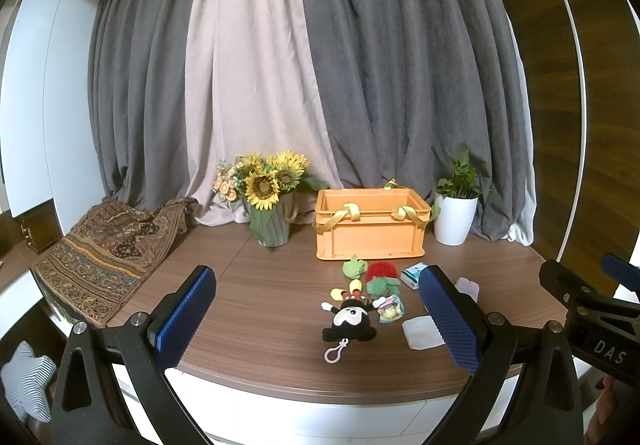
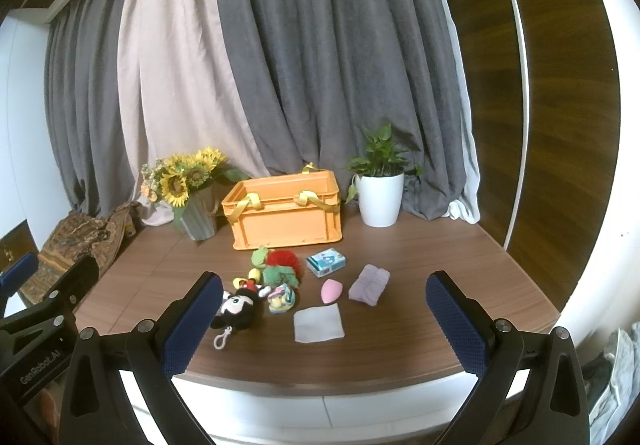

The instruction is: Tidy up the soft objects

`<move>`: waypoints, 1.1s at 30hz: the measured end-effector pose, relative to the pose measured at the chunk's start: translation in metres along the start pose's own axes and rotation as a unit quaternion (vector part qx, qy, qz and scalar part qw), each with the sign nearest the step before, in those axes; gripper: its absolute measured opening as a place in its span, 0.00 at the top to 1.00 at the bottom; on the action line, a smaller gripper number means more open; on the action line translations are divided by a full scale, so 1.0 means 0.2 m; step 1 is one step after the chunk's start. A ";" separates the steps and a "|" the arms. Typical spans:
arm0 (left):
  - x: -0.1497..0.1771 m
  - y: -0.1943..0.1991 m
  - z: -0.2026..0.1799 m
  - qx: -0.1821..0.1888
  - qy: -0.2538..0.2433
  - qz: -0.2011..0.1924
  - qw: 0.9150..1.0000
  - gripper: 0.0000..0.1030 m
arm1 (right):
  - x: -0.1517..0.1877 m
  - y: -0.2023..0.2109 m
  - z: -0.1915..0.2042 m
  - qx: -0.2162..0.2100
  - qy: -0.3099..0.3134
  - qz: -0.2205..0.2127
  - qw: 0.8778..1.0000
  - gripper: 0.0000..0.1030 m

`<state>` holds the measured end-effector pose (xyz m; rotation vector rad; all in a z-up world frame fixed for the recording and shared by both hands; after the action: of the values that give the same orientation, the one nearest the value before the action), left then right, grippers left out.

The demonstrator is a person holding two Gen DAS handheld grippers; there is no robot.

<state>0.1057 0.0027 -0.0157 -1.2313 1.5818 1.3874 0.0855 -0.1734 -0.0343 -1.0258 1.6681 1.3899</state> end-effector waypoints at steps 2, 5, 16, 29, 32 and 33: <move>0.00 0.00 0.00 0.000 0.000 0.000 1.000 0.00 | 0.00 0.00 0.00 0.000 0.000 0.000 1.000 0.00; 0.00 0.00 -0.01 0.002 0.001 0.002 1.000 0.00 | 0.00 0.00 0.00 0.000 0.000 0.000 1.000 0.00; -0.01 0.00 -0.02 0.003 0.001 0.005 1.000 0.00 | 0.00 0.00 0.00 0.000 0.000 0.000 1.000 0.00; 0.12 -0.16 -0.03 0.028 0.006 0.055 0.998 0.00 | 0.05 -0.08 0.01 -0.002 -0.008 0.021 1.000 0.00; 0.16 -0.23 -0.03 0.030 0.003 0.071 0.997 0.00 | 0.08 -0.14 0.01 -0.001 -0.010 0.033 0.999 0.00; 0.17 -0.25 -0.03 0.030 0.002 0.073 0.997 0.00 | 0.09 -0.16 0.01 0.000 -0.010 0.038 0.999 0.00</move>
<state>0.1423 -0.0099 -0.0628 -1.1027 1.7329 1.4172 0.1070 -0.1767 -0.0635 -0.9535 1.7082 1.4439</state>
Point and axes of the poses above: each gripper's, at about its wrist camera, not at the fingertips, and y roughly against the way its jaws point, z to its left, x to its underside, the point moved 10 cm from there along -y, roughly the way its jaws point, and after that the axes turned 14 degrees about y, right-handed, at the moved point
